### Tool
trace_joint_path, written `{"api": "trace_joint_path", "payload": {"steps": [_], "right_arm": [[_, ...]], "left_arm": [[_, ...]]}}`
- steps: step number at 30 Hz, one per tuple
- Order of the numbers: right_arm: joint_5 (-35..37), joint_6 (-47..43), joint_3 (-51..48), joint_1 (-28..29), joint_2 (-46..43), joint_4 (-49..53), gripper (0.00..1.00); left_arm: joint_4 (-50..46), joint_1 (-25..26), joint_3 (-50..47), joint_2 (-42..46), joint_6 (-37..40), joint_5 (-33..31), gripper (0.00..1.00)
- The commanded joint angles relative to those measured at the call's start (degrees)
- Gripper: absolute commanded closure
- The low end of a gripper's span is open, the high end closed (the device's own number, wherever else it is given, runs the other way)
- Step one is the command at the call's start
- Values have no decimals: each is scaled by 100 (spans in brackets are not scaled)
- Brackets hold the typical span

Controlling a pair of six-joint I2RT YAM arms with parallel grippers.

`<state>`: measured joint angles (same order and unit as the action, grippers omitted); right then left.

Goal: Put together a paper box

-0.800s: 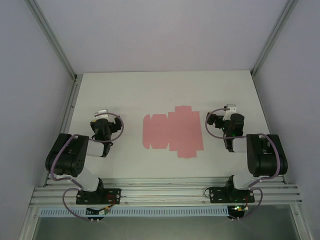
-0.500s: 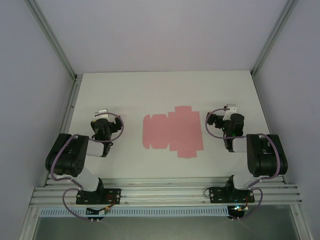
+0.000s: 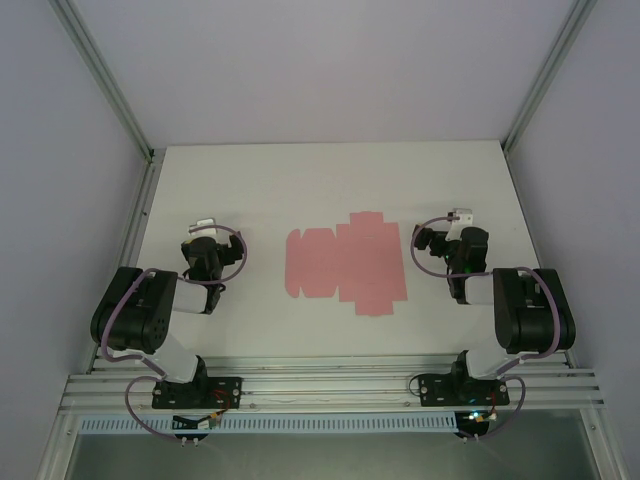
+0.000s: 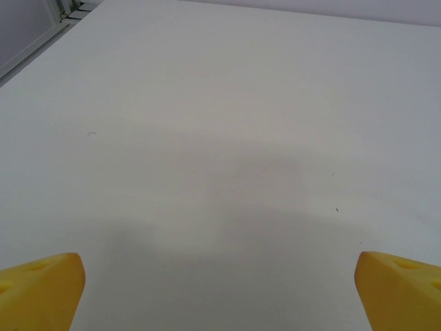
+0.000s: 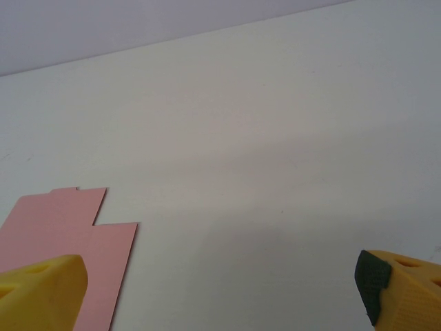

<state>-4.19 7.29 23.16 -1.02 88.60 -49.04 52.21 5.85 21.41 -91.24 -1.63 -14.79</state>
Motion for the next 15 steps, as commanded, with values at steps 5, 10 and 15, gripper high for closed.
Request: {"api": "trace_joint_path", "payload": {"steps": [5, 10, 15], "right_arm": [[27, 964, 1877, 135, -1267, 4562, 12], [-205, 1733, 2998, 1261, -947, 6929, 21], [-341, 2274, 3516, 2079, 84, 7534, 26]], "left_arm": [[-3662, -49, 1420, 1643, -814, 166, 0], [-5055, -5, 1759, 2301, -2310, 1919, 0], [-6358, 252, 2205, 1947, -2884, 2971, 0]]}}
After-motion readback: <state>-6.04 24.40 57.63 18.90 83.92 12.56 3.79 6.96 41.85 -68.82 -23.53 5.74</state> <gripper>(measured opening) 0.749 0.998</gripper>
